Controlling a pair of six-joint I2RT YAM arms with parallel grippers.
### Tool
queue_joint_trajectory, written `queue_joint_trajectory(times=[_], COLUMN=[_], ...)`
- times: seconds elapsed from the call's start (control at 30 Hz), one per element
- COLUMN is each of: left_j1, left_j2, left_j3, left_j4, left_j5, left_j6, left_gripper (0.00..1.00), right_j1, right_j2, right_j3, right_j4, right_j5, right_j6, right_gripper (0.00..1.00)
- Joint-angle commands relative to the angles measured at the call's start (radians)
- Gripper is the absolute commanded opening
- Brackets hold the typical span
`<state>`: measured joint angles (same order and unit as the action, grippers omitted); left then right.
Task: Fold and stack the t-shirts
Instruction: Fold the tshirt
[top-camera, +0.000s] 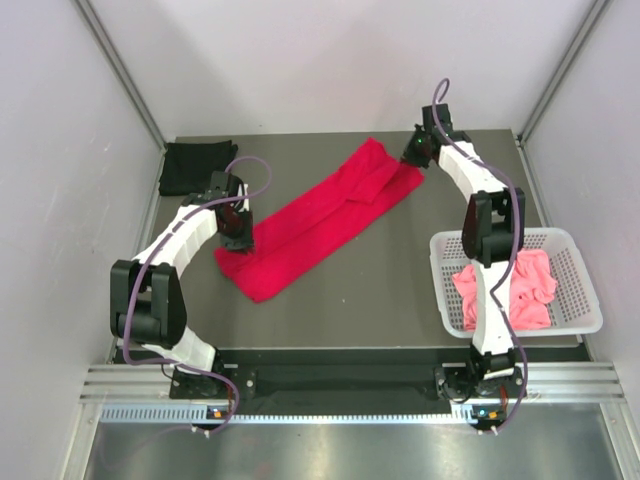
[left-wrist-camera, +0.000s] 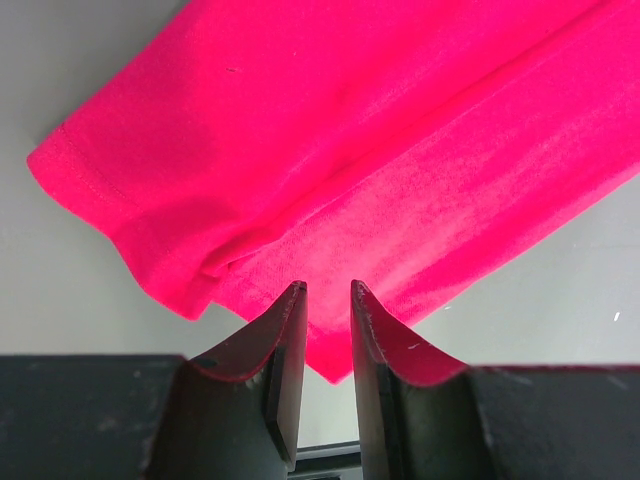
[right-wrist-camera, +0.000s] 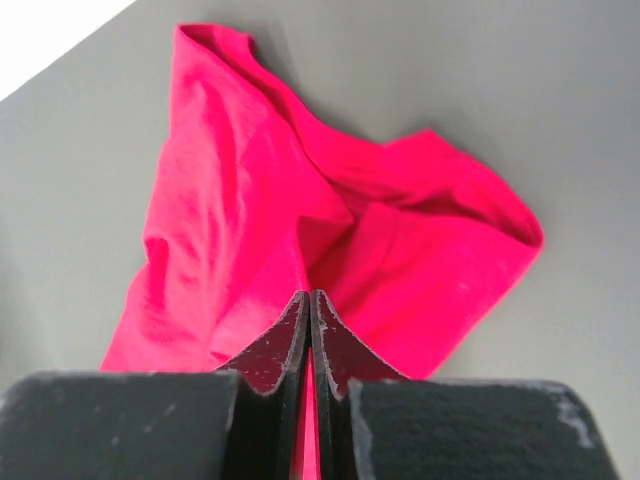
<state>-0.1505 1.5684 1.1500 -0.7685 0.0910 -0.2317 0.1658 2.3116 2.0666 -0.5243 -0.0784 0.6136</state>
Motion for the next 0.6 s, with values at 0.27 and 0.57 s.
queue_joint_trajectory(times=[0.27, 0.57], left_j1=[-0.001, -0.001], left_j2=[-0.039, -0.034], left_j3=[-0.001, -0.001], left_j4=[0.029, 0.031], left_j5=[0.019, 0.030], left_j6=[0.017, 0.015], left_gripper=[0.29, 0.29], right_j1=[-0.005, -0.009], right_j2=[-0.142, -0.182], right_j3=[-0.167, -0.224], right_j4=[-0.029, -0.029], right_j5=[0.032, 0.098], right_j6=[0.049, 0.009], right_gripper=[0.00, 0.00])
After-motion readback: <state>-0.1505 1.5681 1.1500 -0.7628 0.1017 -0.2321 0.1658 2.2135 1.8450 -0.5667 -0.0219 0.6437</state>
